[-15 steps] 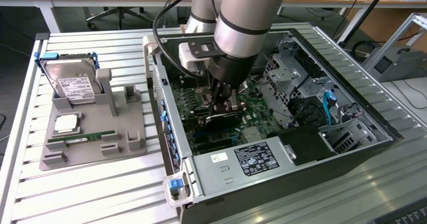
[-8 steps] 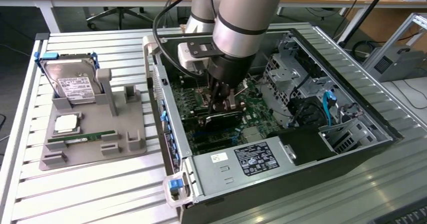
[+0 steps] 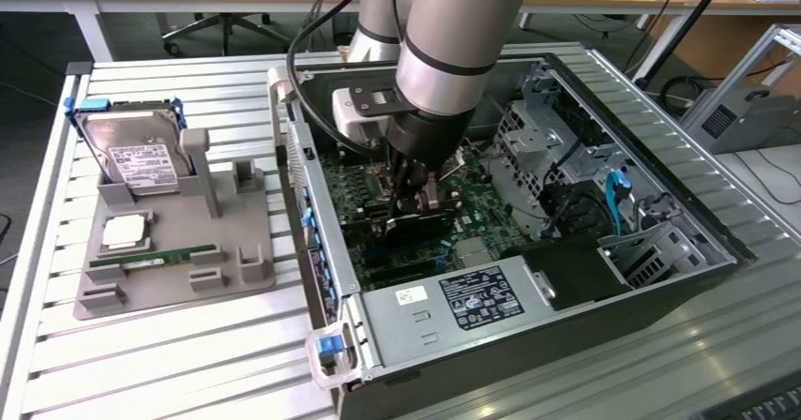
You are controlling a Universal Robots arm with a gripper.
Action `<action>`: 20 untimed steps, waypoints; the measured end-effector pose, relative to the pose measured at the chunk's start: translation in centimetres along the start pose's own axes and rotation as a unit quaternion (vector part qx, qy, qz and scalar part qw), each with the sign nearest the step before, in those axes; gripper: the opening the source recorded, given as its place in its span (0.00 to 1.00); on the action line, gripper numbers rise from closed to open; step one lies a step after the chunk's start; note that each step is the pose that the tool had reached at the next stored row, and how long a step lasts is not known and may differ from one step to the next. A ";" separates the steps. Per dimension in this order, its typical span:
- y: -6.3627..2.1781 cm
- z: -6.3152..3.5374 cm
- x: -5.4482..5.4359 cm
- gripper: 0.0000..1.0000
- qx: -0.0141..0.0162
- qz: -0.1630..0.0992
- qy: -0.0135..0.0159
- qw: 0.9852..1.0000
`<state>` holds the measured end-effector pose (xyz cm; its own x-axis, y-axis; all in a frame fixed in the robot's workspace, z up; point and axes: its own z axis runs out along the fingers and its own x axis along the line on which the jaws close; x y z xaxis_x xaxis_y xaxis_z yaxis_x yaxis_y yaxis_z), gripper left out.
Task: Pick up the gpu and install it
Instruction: 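Press down on the gpu until it lock into place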
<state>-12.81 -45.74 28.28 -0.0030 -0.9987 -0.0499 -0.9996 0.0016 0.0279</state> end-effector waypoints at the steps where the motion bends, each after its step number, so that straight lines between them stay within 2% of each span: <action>1: 0.00 0.06 0.0 0.11 0.000 0.000 0.000 1.000; 20: -0.07 0.63 0.0 0.11 0.000 0.000 0.000 1.000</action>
<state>-12.76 -45.73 27.65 -0.0031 -0.9987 -0.0499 -0.9996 0.0017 0.0279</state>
